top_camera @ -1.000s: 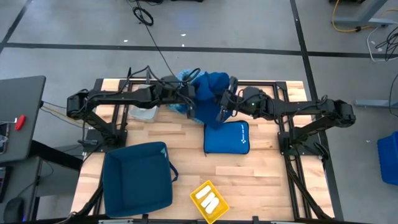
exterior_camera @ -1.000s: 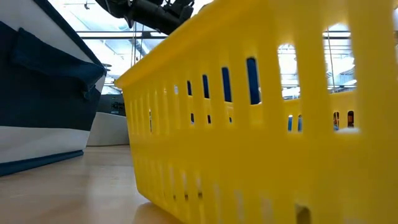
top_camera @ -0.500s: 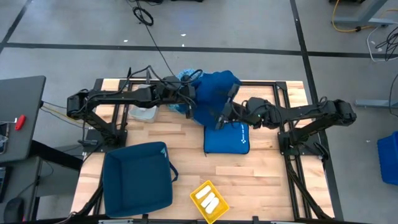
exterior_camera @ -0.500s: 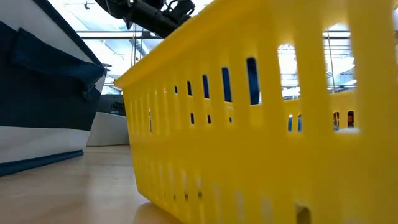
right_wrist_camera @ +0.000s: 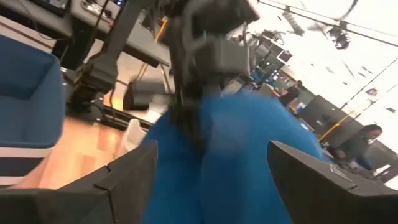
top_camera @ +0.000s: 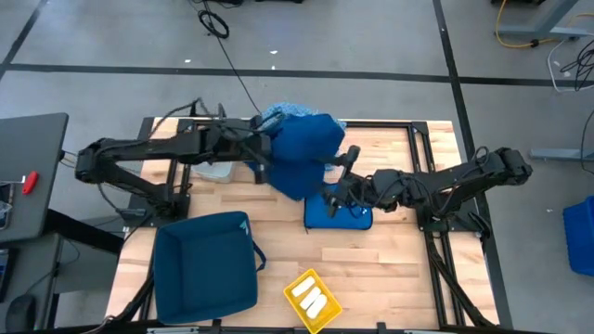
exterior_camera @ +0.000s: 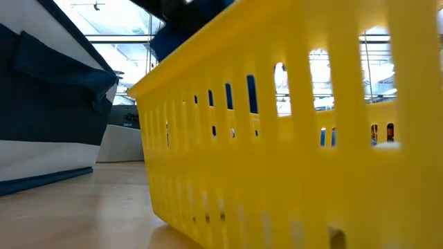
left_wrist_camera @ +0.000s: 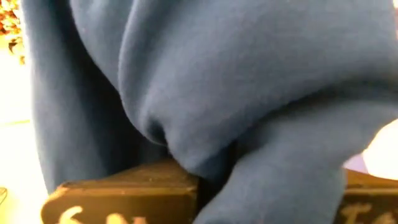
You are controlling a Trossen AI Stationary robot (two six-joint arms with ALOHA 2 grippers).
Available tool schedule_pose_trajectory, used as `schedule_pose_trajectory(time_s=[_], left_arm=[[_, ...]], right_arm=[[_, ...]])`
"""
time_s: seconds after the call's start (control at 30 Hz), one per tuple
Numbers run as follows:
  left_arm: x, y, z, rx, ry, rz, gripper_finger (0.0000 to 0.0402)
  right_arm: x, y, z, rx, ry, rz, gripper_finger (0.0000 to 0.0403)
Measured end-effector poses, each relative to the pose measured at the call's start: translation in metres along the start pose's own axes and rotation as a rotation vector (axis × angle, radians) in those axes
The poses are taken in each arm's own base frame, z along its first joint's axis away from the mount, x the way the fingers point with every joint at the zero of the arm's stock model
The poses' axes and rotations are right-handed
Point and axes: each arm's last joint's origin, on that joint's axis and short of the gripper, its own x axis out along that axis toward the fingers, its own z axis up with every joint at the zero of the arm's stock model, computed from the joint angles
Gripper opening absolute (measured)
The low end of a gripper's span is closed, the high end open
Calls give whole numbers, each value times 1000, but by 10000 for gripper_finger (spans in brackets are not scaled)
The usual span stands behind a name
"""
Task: Pick & place medical supplies in basket/bin
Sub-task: Put the dark blue patient gown into the blue bin
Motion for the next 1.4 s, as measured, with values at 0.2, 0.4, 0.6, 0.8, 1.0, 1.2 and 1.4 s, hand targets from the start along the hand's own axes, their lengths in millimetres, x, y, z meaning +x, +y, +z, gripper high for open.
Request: schedule_pose_trajectory(time_s=[0.2, 0.4, 0.6, 0.8, 1.0, 1.2, 1.4], left_arm=[[-60, -12, 6, -9, 46, 50, 33], [-127, -17, -1, -83, 57, 131, 33], [-174, -19, -19, -189, 46, 21, 33], [-194, -29, -34, -124, 103, -289, 33], [-207, -38, -41, -59, 120, -600, 33], [-218, -47, -39, -100, 132, -889, 33], [-221, -59, -34, -142, 168, -998, 33]], right_arm=[[-7, 9, 4, 4, -7, 35, 309], [-10, 13, 5, 6, -4, 60, 309], [-10, 15, 2, 3, 21, 76, 309], [-10, 16, 0, 11, 39, 86, 309], [-10, 16, -1, 8, 47, 88, 309], [-7, 13, -4, 14, 57, 76, 309], [-5, 11, -7, 25, 79, 72, 309]])
